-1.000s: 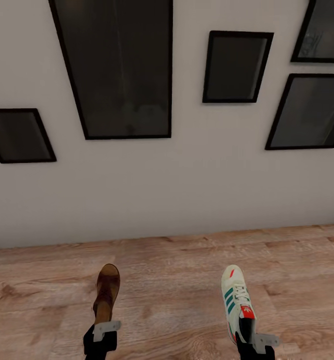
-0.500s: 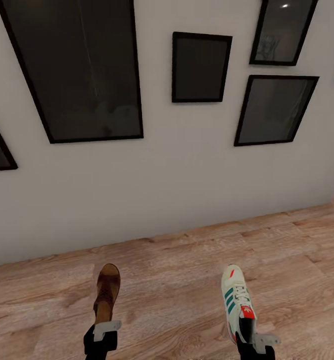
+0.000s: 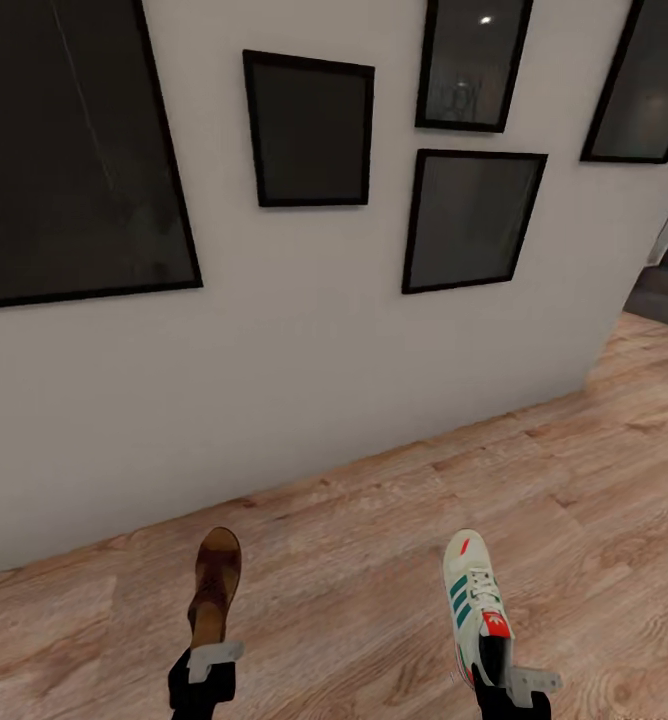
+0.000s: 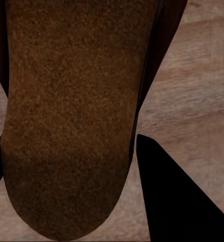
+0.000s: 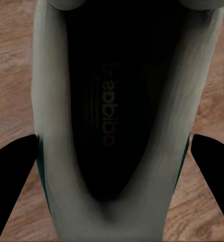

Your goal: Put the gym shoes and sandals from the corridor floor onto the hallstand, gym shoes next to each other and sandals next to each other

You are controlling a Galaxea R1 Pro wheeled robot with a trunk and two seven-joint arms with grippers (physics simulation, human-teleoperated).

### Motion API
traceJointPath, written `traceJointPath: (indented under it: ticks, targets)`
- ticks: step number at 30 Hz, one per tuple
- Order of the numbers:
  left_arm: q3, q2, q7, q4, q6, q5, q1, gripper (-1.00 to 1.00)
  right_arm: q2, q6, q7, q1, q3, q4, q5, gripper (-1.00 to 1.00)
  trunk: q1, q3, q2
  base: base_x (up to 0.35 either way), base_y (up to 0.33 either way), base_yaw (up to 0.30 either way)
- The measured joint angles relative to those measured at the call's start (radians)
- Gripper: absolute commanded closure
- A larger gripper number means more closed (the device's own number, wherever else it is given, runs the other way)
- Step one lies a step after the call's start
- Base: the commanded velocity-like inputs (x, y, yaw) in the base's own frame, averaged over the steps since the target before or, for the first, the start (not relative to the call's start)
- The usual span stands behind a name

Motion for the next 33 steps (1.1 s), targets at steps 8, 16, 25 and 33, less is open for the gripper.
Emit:
traceJointPath:
  ticks: [8, 16, 25, 33]
  targets:
    - [0.000, 0.002, 0.000, 0.000, 0.000, 0.006, 0.000, 1.00, 0.000, 0.000, 0.000, 0.000, 0.000, 0.000, 0.000, 1.00, 0.000, 0.000, 0.000, 0.179, -0.222, -0.300]
    - [0.002, 0.002, 0.000, -0.001, 0.000, 0.008, 0.000, 1.00, 0.000, 0.000, 0.000, 0.000, 0.000, 0.000, 0.000, 1.00, 0.000, 0.000, 0.000, 0.126, -0.250, -0.300]
    - [0.003, 0.002, 0.000, -0.001, 0.000, 0.009, 0.000, 1.00, 0.000, 0.000, 0.000, 0.000, 0.000, 0.000, 0.000, 1.00, 0.000, 0.000, 0.000, 0.175, -0.239, -0.300]
    - [0.003, 0.002, 0.000, -0.001, 0.000, 0.009, 0.001, 1.00, 0.000, 0.000, 0.000, 0.000, 0.000, 0.000, 0.000, 1.00, 0.000, 0.000, 0.000, 0.253, -0.184, -0.300]
